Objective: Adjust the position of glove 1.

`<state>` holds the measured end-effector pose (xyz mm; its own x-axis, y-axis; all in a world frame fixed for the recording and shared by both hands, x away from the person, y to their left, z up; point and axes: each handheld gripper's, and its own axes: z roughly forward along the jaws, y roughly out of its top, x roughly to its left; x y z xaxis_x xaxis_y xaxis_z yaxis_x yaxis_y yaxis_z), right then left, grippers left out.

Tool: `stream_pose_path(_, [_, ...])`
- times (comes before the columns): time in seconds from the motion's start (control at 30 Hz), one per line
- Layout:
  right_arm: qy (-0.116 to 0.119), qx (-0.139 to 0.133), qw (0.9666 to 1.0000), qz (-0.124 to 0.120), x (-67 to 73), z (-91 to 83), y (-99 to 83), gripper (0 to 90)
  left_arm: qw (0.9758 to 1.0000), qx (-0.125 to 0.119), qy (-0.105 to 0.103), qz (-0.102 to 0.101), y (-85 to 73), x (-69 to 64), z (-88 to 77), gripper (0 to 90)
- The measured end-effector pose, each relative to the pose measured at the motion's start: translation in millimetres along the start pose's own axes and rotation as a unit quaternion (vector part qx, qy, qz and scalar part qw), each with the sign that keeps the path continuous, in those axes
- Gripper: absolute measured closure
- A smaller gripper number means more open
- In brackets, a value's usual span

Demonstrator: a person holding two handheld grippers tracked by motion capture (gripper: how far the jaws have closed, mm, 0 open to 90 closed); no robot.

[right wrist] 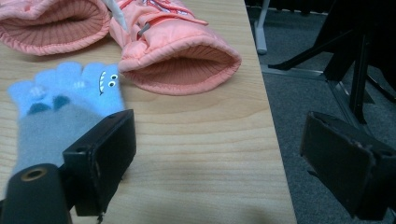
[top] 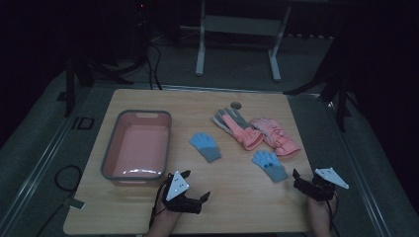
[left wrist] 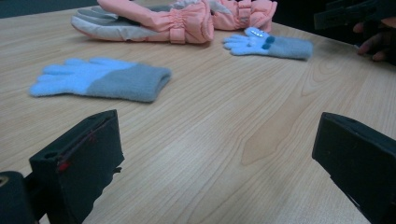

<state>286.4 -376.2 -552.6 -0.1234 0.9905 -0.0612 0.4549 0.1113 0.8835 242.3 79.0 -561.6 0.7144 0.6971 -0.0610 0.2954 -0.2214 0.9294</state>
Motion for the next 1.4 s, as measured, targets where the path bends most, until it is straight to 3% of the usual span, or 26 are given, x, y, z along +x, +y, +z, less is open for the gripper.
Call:
stream_pose_path(0.1, [0.001, 0.006, 1.0, -0.001, 0.2, 0.1, 0.0, 10.7, 1.0, 0.001, 0.0, 0.001, 0.1, -0.1, 0.1, 1.8])
stream_pose_path(0.2, [0.006, 0.039, 0.9992, 0.002, 0.3, -0.3, 2.5, 10.7, 1.0, 0.001, 0.0, 0.004, 0.2, -0.4, 0.2, 1.8])
stream_pose_path(0.37, [0.022, 0.061, 0.9979, 0.0, 0.5, -5.4, 14.0, 10.6, 1.0, 0.002, 0.0, 0.007, 0.3, -0.7, 0.4, 1.8])
stream_pose_path(0.63, [0.031, 0.045, 0.9985, -0.006, -2.8, -19.9, 46.8, 10.6, 0.9999, 0.003, -0.001, 0.011, 0.2, -1.8, 0.4, 1.8])
stream_pose_path(0.83, [0.037, 0.009, 0.9992, -0.011, -2.2, -28.0, 65.2, 10.7, 0.9999, 0.003, -0.001, 0.013, 0.3, -2.2, 0.5, 1.8])
stream_pose_path(1.0, [0.035, -0.017, 0.9988, -0.03, 0.5, -31.6, 79.4, 10.6, 0.9999, 0.003, -0.002, 0.012, 0.2, -1.8, 0.4, 1.8])
stream_pose_path(1.17, [0.036, -0.026, 0.9985, -0.033, 0.4, -31.6, 92.3, 10.7, 0.9999, 0.003, -0.001, 0.013, 0.2, -2.1, 0.5, 1.8])
stream_pose_path(1.4, [0.062, -0.034, 0.9962, -0.051, 8.7, -33.2, 118.1, 10.7, 0.9999, 0.003, -0.001, 0.012, 0.2, -2.1, 0.5, 1.8])
